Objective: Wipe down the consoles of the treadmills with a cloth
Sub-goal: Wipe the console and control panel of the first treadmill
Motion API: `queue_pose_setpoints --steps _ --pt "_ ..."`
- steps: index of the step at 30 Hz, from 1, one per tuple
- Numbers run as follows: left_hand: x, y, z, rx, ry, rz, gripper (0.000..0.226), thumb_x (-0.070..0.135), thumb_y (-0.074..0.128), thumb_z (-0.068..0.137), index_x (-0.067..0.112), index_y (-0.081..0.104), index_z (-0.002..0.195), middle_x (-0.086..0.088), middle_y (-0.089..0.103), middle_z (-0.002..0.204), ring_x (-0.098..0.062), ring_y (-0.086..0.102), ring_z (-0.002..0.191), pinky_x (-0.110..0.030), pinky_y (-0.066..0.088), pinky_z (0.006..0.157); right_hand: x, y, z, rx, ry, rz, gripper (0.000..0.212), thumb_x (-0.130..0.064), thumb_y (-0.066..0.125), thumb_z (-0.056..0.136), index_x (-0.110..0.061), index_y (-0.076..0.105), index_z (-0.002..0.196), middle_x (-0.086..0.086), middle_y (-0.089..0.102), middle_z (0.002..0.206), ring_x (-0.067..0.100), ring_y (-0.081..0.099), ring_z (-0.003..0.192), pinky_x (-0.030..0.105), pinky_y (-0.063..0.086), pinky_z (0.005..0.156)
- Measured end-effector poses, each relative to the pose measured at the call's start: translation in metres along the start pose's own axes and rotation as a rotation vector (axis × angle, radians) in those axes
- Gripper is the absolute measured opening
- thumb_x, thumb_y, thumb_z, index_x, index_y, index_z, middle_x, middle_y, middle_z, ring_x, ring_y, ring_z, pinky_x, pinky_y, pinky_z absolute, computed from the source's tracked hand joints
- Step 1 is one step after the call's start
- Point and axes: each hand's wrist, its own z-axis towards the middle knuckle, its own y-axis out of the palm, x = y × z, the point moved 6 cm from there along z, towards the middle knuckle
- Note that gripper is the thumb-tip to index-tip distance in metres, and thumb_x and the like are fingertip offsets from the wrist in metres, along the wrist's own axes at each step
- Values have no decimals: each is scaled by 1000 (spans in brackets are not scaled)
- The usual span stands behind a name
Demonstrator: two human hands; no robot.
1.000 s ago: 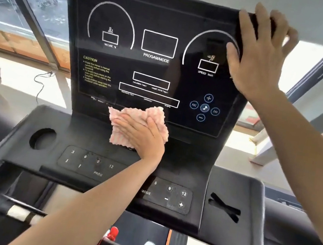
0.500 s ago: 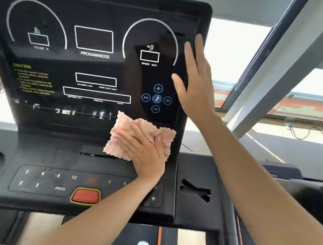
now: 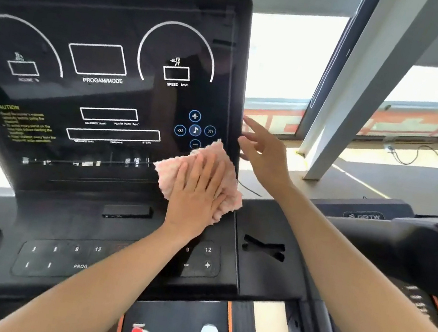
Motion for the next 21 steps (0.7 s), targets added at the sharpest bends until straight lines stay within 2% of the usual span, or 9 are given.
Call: queue_pose_setpoints --steps 3,5,7,8,10,12,13,18,21 --pt "1 -7 10 -30 273 100 75 47 32 107 15 -7 162 -13 -15 169 -34 -12 157 -53 -4 127 12 0 -10 -77 121 123 42 -19 63 100 -26 59 142 -10 73 108 3 71 99 28 62 86" --pt "7 -7 14 -49 426 158 70 43 35 106 17 4 164 -12 -2 171 -34 1 158 -54 2 126 17 -1 -15 -84 149 148 38 -20 63 100 -27 63 137 -18 70 106 -8 68 96 17 58 86" --pt "12 -6 16 -68 545 192 65 42 35 106 20 12 163 -11 10 171 -34 8 157 -53 0 126 20 -1 -17 -86 170 155 35 -23 66 98 -30 67 132 -22 69 105 -15 65 95 7 52 84" --pt "13 -6 14 -71 593 202 64 43 33 107 21 12 163 -10 10 171 -34 7 157 -53 -2 126 21 0 -17 -81 185 163 34 -24 68 97 -32 68 130 -21 70 104 -15 65 96 6 50 83" --pt "11 -5 8 -67 645 206 62 46 29 108 23 11 164 -9 9 171 -32 6 158 -50 -2 128 23 2 -16 -55 205 207 32 -25 70 94 -35 70 125 -17 74 103 -5 69 99 18 57 88" --pt "6 -5 -3 -87 626 175 63 49 28 109 25 9 164 -6 8 171 -29 4 159 -45 1 129 25 5 -17 -27 208 230 32 -26 70 94 -36 70 125 -12 75 103 7 71 99 32 62 88" --pt "4 -4 -9 -101 597 163 63 49 27 109 25 7 164 -5 5 172 -27 2 159 -43 1 129 25 8 -19 -19 203 227 32 -28 69 95 -35 69 127 -11 75 103 11 72 98 36 63 88" --pt "-14 -8 -33 -124 375 156 66 51 27 108 22 5 164 0 3 172 -21 1 159 -41 -5 128 28 18 -24 21 188 136 36 -34 60 101 -35 62 137 -23 68 100 9 69 97 38 61 92" --pt "-36 -10 -47 -159 299 171 63 51 17 108 21 10 164 1 10 171 -20 0 159 -44 -2 128 31 21 -26 30 200 104 38 -38 57 102 -37 59 140 -25 67 101 7 68 97 39 59 96"
